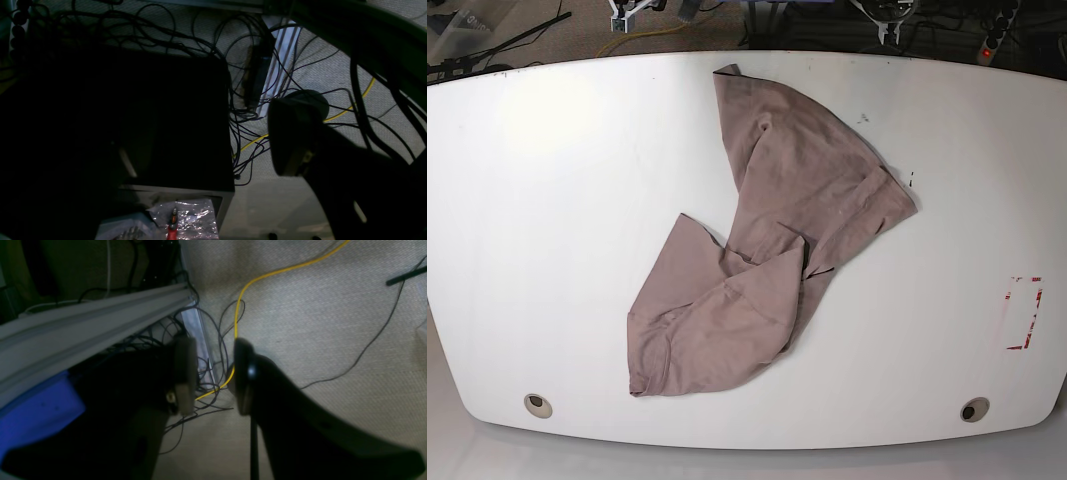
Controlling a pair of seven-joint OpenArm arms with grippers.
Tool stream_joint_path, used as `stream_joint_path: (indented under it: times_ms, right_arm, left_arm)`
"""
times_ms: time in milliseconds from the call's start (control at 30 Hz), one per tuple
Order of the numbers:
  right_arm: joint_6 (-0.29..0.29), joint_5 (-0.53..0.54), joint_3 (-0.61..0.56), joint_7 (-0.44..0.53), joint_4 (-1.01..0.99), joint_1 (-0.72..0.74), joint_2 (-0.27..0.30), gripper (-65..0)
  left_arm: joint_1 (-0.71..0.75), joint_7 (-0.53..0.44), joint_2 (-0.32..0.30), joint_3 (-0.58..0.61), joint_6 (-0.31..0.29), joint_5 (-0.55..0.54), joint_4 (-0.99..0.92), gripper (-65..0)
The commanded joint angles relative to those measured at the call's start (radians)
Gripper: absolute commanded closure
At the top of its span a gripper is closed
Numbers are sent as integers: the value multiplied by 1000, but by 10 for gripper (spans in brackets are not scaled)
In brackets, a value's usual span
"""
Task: Fold the T-shirt properly
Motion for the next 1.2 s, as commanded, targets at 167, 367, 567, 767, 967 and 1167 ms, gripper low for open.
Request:
stream_joint_path:
  times_ms: [167,367,567,767,967,1167]
  right_arm:
    - [-1,-3,0,7,7,17,-33,-179]
    - [-1,-3,0,7,5,23,-33,-178]
    - [-1,-3,2,10,10,5,-30,-174]
    - [-1,2,4,3,170,-84,-30,-174]
    - [-1,8,4,-56,335,-183,-31,-174]
    - [7,8,4,-105,605,-350,-33,-173]
  left_arm:
    - [-3,-6,1,1,6,11,-8,-483]
    - [-2,-6,-3,1,6,11,6,-483]
    - [20,-9,-6,-5,3,5,55,-483]
    - [142,0,-20,-7,4,5,264,-483]
    - [234,0,-26,-7,4,5,379,-481]
    - [420,0,-59,-8,4,3,615,-479]
